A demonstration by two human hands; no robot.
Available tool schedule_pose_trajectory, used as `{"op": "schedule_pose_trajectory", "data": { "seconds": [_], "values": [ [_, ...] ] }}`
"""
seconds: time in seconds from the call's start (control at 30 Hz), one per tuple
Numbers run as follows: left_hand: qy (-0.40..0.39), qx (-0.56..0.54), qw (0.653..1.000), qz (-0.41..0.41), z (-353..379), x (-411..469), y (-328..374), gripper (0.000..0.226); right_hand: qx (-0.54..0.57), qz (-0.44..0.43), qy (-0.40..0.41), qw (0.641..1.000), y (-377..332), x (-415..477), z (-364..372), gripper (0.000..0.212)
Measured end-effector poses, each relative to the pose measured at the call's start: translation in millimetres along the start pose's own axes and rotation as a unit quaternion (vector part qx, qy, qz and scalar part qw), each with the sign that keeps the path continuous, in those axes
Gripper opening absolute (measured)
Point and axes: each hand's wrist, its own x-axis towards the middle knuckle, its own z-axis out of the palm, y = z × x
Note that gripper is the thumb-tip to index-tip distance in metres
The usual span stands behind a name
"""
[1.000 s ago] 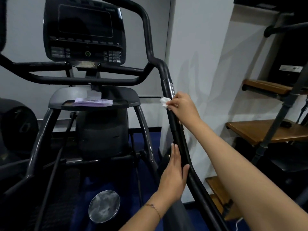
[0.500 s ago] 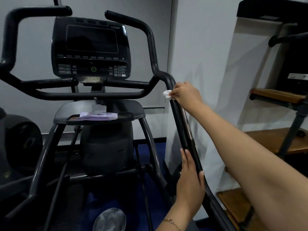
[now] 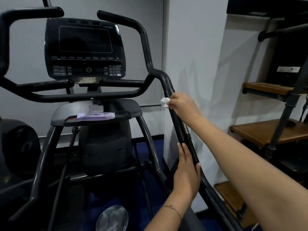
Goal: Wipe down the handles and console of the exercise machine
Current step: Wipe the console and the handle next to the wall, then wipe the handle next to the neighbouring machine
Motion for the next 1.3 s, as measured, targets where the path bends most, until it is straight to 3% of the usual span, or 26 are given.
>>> {"op": "schedule_pose_trajectory", "data": {
  "seconds": [0.1,0.17,0.27,0.37,0.47,0.63,0.73,0.87,0.93,1.07,1.2,1.3],
  "values": [
    [-0.009,0.038,0.999,0.023,-5.8,1.9,-5.9,0.074,0.074,0.018,-0.017,0.997,-1.4,-37.9,-3.1,0.011],
    [-0.02,0.009,1.0,0.014,-16.8,0.2,-11.6,0.07,0.158,0.149,-0.071,0.974,-5.8,-49.2,-15.5,0.013],
    [0.059,-0.216,0.973,-0.048,-49.9,-2.8,-13.8,0.048,0.424,0.321,-0.053,0.845,-21.0,-68.9,-44.4,0.015],
    [0.108,-0.439,0.887,-0.096,-93.0,-14.9,-2.0,0.036,0.55,0.334,0.002,0.765,-52.9,-93.9,-76.0,0.011],
    [0.09,-0.5,0.859,-0.066,-127.6,-40.1,17.6,0.024,0.591,0.313,0.011,0.744,-90.1,-108.8,-102.4,0.019],
    [0.13,-0.478,0.868,-0.034,-160.2,-81.0,29.2,0.005,0.591,0.307,0.032,0.745,-132.6,-125.4,-127.4,0.016],
    [0.174,-0.461,0.869,-0.046,-176.3,-97.7,22.7,0.012,0.588,0.317,0.052,0.743,-147.5,-133.9,-136.9,0.02],
    [0.183,-0.462,0.867,-0.043,-185.1,-116.0,12.3,0.017,0.639,0.366,0.064,0.674,-160.3,-149.0,-139.8,0.024],
    [0.175,-0.443,0.878,-0.044,-184.5,-121.1,8.6,0.016,0.642,0.393,0.057,0.656,-165.1,-158.3,-134.2,0.025],
    [0.173,-0.342,0.922,-0.061,-178.5,-122.0,4.4,0.013,0.575,0.448,0.113,0.675,-174.5,-175.4,-111.5,0.018],
    [0.181,-0.217,0.959,-0.028,-172.7,-124.3,3.8,0.014,0.486,0.357,0.146,0.784,-192.9,-193.0,-100.2,0.011],
    [0.157,-0.178,0.971,-0.009,-166.4,-126.0,1.3,0.018,0.445,0.337,0.093,0.824,-193.5,-194.0,-92.2,0.017]
  ]
}}
